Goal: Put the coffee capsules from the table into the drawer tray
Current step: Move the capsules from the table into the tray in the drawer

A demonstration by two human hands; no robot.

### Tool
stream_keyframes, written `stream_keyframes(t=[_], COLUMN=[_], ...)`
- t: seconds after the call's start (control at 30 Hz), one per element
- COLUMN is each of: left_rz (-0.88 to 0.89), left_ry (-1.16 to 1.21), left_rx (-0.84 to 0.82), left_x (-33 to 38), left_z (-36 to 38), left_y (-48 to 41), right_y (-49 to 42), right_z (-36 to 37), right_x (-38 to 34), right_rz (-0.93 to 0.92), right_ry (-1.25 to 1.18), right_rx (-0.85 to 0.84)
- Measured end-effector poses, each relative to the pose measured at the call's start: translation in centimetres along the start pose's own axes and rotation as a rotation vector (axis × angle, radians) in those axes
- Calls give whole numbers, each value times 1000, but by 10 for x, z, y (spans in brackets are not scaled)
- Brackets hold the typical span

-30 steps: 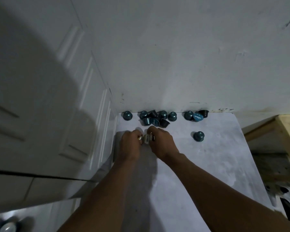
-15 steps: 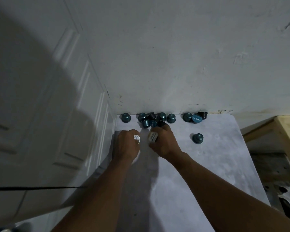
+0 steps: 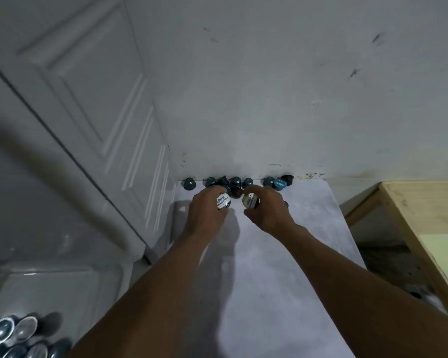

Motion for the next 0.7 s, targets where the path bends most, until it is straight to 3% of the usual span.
stream_keyframes(t=[0.4,0.7], left_rz=[112,33], left_ry=[200,207], left_rx=[98,187], left_x=[34,-18], left_z=[-47,-103], left_y=[134,237], right_y=[148,240], right_z=[-41,-1], right_x=[-26,-77], right_rz=[-83,-190], right_ry=[-139,-140], right_rx=[149,49])
Point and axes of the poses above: each hand's wrist, its own y-axis away from the middle knuckle, its own z-axis out of the palm, x = y × z, the point moved 5 cm from there along -y, towards the middle knuckle, and after that the axes turned 15 degrees about -y, right-handed, at the moved point
